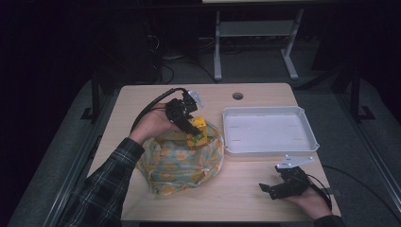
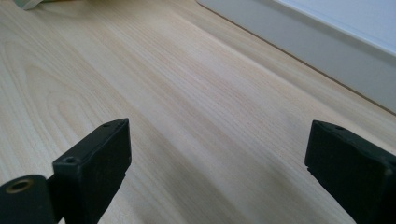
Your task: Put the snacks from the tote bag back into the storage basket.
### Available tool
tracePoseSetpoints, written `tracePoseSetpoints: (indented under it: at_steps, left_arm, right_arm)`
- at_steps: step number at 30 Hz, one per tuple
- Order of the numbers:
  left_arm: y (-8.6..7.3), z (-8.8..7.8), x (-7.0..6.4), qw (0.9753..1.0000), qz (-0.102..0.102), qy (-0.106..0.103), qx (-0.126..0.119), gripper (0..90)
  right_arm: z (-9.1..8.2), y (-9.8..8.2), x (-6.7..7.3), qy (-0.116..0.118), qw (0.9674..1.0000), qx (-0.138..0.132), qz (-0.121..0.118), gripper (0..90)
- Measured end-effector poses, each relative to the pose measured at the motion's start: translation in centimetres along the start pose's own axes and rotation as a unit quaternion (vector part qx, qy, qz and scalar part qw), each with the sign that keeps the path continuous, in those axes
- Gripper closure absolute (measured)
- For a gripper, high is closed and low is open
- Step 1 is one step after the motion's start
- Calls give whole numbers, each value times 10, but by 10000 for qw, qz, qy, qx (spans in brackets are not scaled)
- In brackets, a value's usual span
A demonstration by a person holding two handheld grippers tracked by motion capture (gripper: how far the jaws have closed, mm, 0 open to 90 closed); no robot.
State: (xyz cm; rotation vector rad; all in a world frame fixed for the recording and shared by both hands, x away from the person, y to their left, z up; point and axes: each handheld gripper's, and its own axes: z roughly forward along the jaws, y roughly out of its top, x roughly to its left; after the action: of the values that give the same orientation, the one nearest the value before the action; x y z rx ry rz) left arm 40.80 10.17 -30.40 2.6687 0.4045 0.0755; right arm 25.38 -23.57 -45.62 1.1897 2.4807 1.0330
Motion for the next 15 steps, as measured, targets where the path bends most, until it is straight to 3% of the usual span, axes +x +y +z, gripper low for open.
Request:
tracePoseSetpoints:
  at_steps: [15]
  left_arm:
    - [29, 9, -3, 9998, 121, -60, -117, 504]
  right_arm:
    - [1, 2, 2, 30, 10000, -20, -2, 66]
